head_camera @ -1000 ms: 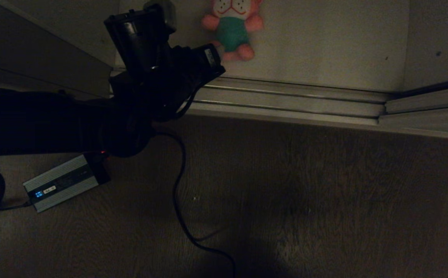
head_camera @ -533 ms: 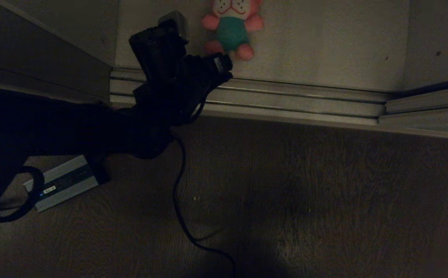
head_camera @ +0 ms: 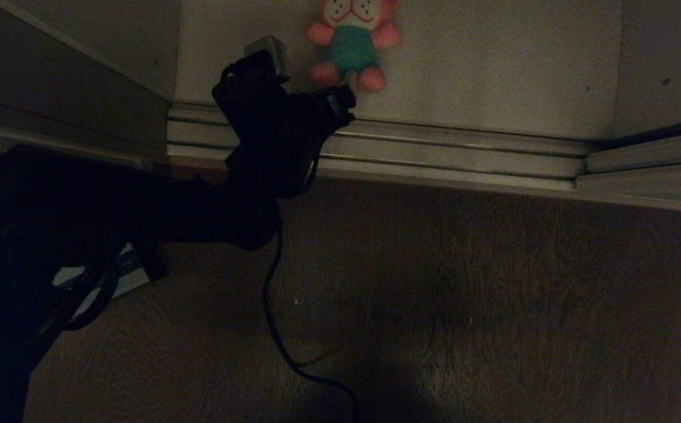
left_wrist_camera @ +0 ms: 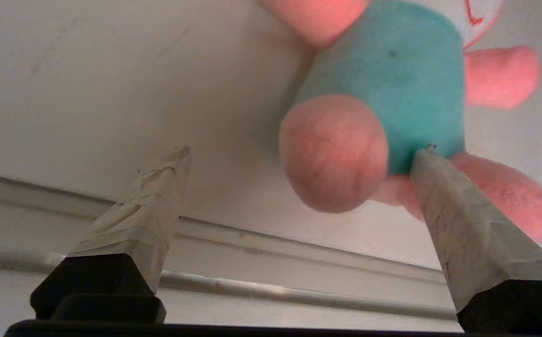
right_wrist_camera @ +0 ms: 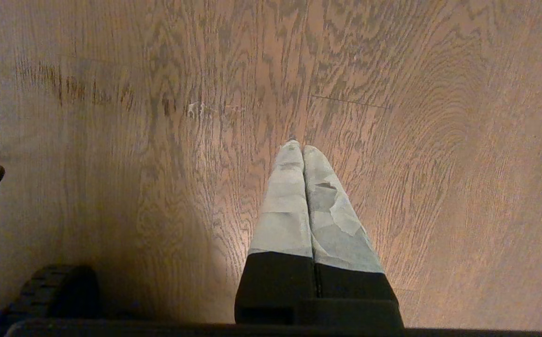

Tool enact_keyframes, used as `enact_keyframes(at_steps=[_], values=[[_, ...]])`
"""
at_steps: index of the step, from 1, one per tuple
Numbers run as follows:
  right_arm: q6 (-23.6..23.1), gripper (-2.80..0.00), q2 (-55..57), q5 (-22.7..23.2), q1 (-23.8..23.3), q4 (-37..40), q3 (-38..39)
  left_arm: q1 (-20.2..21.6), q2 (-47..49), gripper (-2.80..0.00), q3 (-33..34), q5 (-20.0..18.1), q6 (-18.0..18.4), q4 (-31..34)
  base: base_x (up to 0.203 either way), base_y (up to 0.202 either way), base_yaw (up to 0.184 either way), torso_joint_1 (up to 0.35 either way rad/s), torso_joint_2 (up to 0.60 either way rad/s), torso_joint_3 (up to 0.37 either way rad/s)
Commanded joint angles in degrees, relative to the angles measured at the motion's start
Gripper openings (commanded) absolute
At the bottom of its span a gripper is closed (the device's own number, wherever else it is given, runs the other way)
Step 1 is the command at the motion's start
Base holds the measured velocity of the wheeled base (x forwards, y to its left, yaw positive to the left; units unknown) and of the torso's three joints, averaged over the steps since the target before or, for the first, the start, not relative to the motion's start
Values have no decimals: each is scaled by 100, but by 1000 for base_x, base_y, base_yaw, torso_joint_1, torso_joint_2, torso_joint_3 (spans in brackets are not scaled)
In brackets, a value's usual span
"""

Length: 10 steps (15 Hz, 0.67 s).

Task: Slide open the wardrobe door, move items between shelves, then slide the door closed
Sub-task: Place the pink doll on the higher shelf

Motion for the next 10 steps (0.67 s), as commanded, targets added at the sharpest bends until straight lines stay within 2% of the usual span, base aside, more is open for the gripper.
enact_keyframes(at_steps=[1, 4, 5, 6, 10], values=[[-2, -280, -2, 10, 2, -1, 18, 71, 185, 0, -154, -62, 33, -156, 0, 0, 0, 0, 0, 0], [-2, -280, -2, 2, 2, 7, 26, 88, 436, 0, -318, -275, 14, -116, 0, 0, 0, 0, 0, 0], [-2, -280, 1, 2, 2, 3, 19, 103, 526, -104, -447, -382, 7, -102, 0, 0, 0, 0, 0, 0], [-2, -280, -2, 8, 2, 6, 19, 110, 534, -280, -520, -397, -21, -95, 0, 0, 0, 0, 0, 0], [-2, -280, -2, 2, 2, -1, 25, 102, 510, -280, -604, -399, -36, -101, 0, 0, 0, 0, 0, 0]])
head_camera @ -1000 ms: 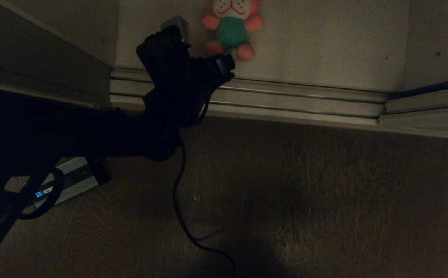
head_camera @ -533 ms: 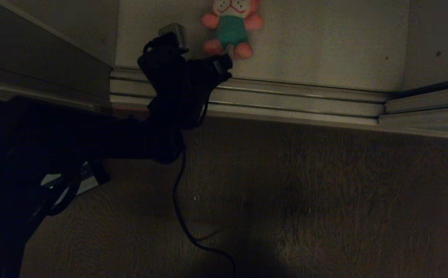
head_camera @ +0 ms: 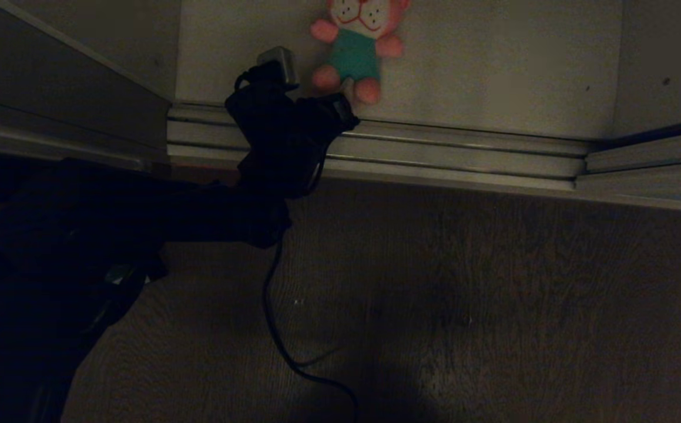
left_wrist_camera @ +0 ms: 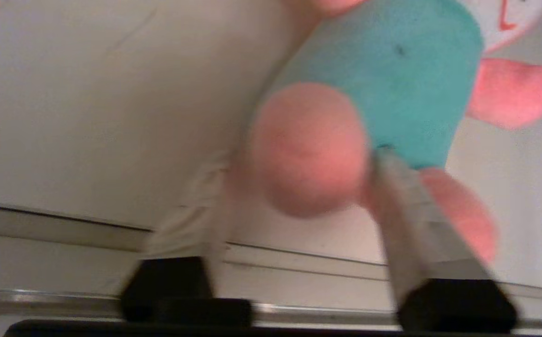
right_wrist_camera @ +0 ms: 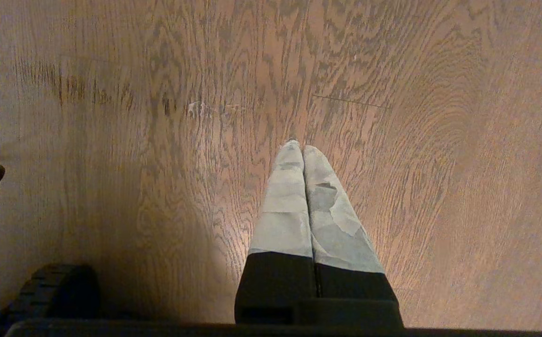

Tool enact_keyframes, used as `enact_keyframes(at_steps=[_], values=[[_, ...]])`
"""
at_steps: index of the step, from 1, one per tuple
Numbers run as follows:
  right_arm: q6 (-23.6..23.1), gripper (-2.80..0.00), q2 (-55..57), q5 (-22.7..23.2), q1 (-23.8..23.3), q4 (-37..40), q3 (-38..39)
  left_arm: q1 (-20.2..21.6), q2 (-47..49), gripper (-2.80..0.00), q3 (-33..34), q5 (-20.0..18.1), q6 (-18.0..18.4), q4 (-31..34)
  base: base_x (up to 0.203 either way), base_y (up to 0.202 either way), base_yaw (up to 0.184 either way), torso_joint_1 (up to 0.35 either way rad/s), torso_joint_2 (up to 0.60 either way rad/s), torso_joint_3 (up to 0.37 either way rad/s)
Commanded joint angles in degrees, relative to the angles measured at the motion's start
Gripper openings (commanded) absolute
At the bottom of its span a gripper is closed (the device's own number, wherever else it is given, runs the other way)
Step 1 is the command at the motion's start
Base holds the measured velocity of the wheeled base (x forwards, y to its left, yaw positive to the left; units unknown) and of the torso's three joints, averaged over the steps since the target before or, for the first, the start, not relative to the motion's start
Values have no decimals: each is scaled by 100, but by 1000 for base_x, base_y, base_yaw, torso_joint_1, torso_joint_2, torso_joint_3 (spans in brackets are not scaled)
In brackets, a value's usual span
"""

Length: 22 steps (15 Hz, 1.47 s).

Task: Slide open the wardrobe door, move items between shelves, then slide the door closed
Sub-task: Place the pink doll on the higher shelf

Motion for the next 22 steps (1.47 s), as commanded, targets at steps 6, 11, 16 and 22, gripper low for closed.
enact_keyframes(at_steps=[6, 11, 16, 22], values=[[-2, -280, -2, 2, 1, -1, 18, -43, -316, -280, -37, 34, -40, -21, 0, 0, 0, 0, 0, 0], [-2, -280, -2, 6, 1, 4, 19, -263, -852, -280, -23, 183, -32, 538, 0, 0, 0, 0, 0, 0], [-2, -280, -1, 9, 1, 6, 19, -509, -1624, -280, 278, 543, 5, 1978, 0, 0, 0, 0, 0, 0], [-2, -280, -2, 2, 1, -1, 26, -923, -2464, -280, 362, 615, 93, 3896, 0, 0, 0, 0, 0, 0]])
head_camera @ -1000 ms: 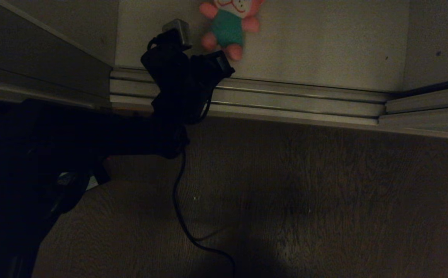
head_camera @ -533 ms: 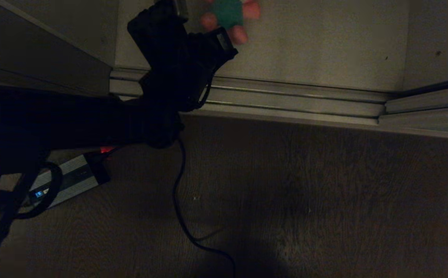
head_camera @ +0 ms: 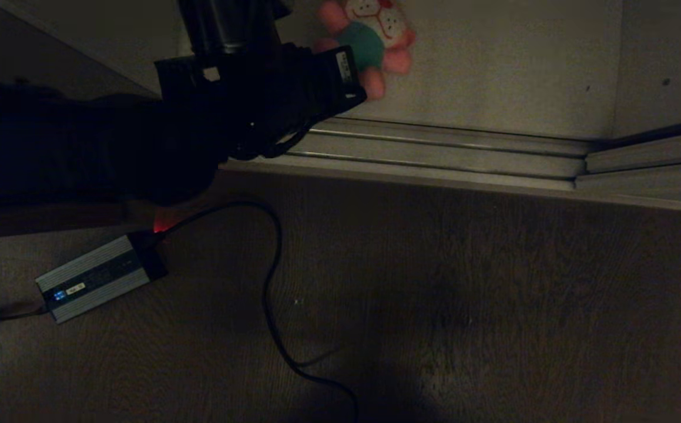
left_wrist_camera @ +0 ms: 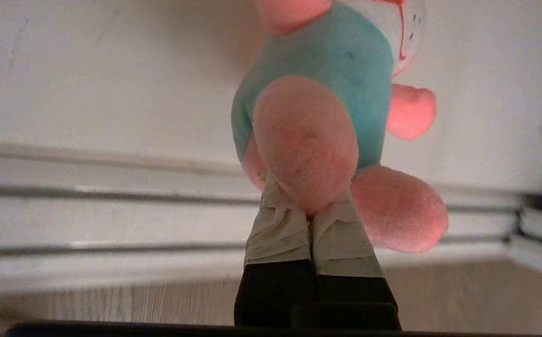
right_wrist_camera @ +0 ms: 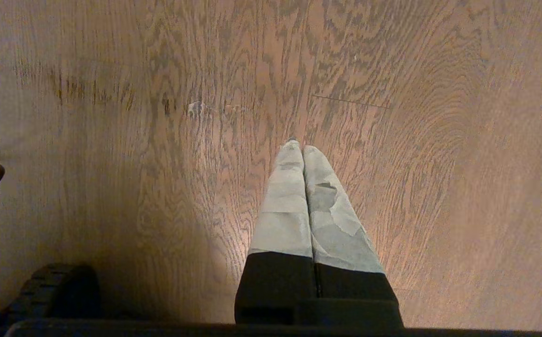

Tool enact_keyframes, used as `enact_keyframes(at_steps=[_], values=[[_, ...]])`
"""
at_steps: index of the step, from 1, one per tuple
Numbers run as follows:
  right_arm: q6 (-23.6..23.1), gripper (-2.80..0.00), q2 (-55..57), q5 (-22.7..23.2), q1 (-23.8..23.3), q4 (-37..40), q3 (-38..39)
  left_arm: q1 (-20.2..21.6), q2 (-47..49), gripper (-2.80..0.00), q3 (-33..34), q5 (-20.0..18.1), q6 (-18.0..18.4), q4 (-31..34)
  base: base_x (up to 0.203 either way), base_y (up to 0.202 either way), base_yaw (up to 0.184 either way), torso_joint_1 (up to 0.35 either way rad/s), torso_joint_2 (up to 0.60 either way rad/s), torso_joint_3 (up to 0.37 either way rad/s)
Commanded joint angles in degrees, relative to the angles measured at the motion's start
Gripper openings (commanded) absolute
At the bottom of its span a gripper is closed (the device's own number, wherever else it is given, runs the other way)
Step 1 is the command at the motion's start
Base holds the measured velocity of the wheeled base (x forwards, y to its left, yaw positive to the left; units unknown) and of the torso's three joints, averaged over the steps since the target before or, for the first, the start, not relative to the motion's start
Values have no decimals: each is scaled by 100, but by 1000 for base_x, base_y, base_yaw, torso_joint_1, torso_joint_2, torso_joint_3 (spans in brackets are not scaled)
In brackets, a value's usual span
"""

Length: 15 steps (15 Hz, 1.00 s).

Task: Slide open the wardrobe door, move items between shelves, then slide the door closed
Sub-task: Place the pink doll on the higher shelf

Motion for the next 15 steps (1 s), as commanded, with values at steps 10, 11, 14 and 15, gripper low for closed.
enact_keyframes(at_steps=[10, 11, 14, 15], values=[[-2, -280, -2, 8, 1, -1, 26, -967, -1963, -280, 969, 411, -132, 3628, 0, 0, 0, 2, 2, 92], [-2, -280, -2, 0, 1, -1, 20, -992, -2018, -280, 1095, 423, -346, 3712, 0, 0, 0, -2, 7, 198], [-2, -280, -2, -1, 1, -1, 23, -1007, -2214, -280, 1516, 423, -584, 3667, 0, 0, 0, 4, 1, 199], [-2, -280, -2, 6, 1, 6, 26, -1008, -2230, -280, 1528, 425, -703, 3658, 0, 0, 0, 4, 8, 204]])
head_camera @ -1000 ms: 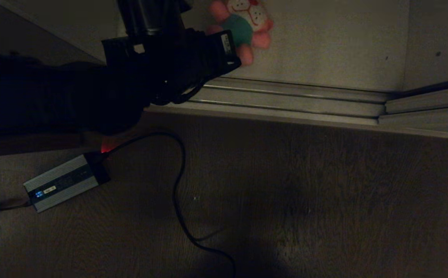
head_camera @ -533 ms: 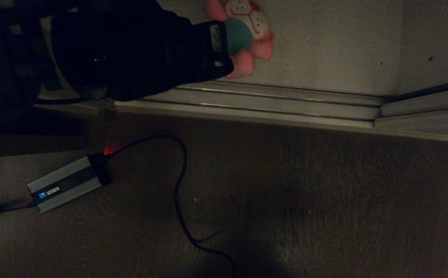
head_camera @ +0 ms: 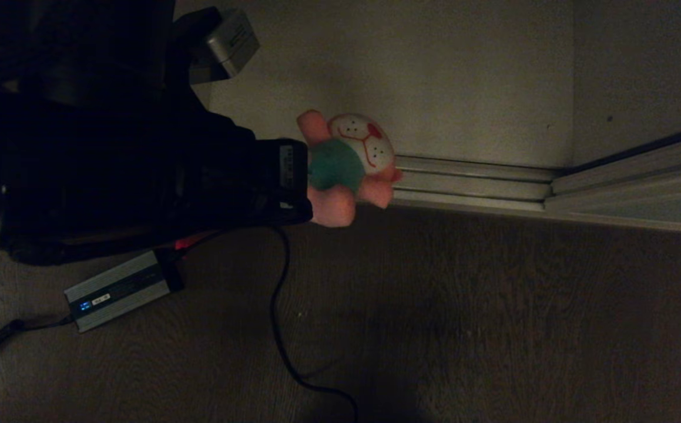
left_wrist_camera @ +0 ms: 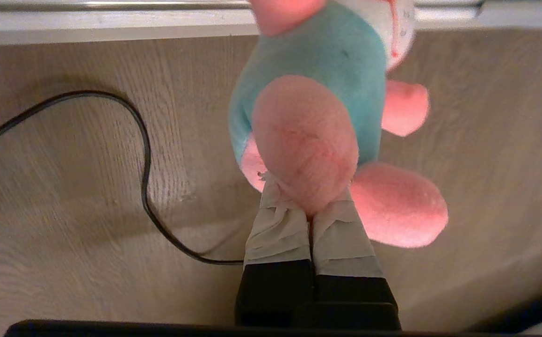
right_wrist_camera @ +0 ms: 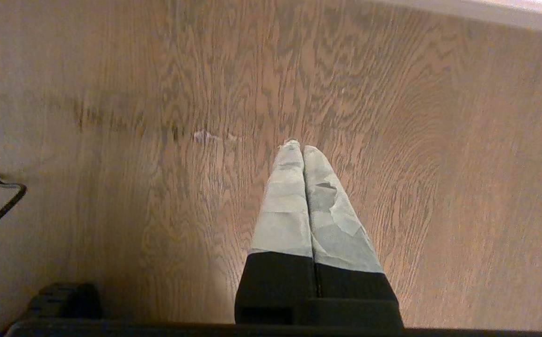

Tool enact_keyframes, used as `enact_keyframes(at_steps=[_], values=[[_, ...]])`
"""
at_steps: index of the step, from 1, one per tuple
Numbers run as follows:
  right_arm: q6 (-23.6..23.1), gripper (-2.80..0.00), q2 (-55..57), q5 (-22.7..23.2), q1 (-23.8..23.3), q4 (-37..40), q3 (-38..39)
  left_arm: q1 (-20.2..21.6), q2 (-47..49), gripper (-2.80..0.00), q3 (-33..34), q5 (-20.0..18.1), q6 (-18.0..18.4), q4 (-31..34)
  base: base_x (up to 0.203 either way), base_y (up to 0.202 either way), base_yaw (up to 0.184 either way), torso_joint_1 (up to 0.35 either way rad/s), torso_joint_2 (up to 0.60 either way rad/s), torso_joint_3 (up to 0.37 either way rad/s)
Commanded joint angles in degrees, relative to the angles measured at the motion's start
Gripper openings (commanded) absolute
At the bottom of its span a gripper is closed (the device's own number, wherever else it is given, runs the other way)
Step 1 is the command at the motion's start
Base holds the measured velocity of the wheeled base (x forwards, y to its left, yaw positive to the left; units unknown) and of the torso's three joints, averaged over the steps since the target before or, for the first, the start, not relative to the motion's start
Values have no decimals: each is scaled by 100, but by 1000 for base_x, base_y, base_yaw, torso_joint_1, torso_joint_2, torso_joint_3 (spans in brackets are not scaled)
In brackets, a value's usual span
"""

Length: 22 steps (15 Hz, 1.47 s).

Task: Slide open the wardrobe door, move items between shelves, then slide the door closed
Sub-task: Place the pink doll on the higher shelf

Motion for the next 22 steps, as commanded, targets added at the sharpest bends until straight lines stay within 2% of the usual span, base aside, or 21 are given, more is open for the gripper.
enact_keyframes(at_steps=[1, 10, 17, 22], values=[[-1, -280, -2, 3, 1, -1, 26, -7, -150, -280, 103, 20, -205, 16, 0, 0, 0, 4, 3, 201], [-1, -280, -2, 10, 1, 6, 24, -113, -360, -280, 525, -7, -390, 26, 0, 0, 0, 2, 4, 204], [-1, -280, 0, 6, 1, -1, 26, -174, -494, -280, 520, 11, -389, -14, 0, 0, 0, 3, 1, 201], [-1, -280, -2, 3, 1, -1, 20, -298, -498, -280, 191, 28, -335, -188, 0, 0, 0, 1, 2, 204]])
